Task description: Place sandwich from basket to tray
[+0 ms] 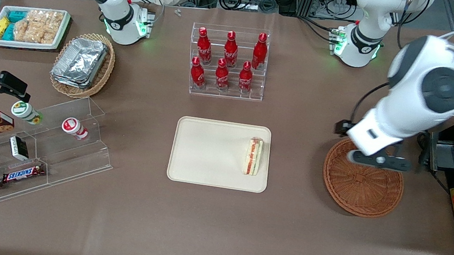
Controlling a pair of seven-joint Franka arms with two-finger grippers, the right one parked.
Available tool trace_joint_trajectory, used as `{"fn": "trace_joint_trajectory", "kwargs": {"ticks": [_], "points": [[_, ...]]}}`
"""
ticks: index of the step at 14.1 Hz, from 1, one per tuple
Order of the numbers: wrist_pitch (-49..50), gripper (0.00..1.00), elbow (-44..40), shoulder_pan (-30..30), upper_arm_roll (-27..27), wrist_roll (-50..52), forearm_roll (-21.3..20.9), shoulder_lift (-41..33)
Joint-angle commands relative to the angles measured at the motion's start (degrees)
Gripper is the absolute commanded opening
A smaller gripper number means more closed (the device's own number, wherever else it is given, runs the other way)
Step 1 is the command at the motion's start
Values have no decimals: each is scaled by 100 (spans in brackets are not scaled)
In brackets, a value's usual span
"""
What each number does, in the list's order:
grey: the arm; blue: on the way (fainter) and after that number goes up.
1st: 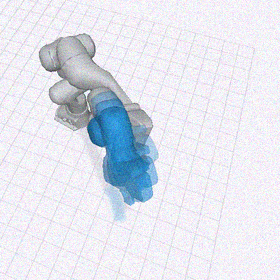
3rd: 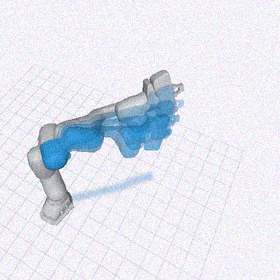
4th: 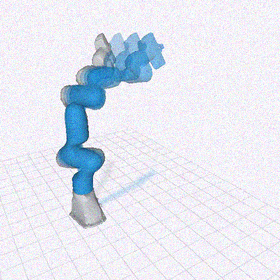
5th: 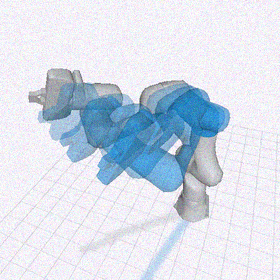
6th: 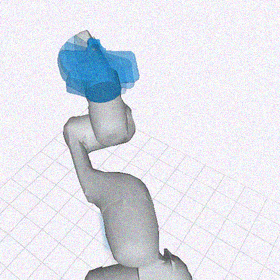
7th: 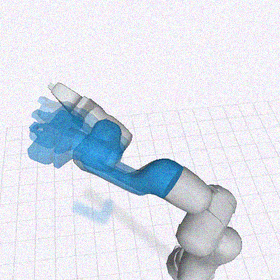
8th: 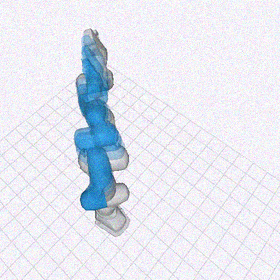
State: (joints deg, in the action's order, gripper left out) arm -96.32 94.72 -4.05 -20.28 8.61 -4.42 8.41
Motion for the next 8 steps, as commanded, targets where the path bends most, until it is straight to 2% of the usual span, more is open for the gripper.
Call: {"fn": "trace_joint_trajectory", "kwargs": {"ticks": [1, 3, 8], "points": [[-97, 100, 661, 168, 839, -1279, 179, -630], [-45, 100, 609, 168, 1130, -1878, 153, -639], [166, 100, 117, 98, 1184, -2013, 56, -393]]}}
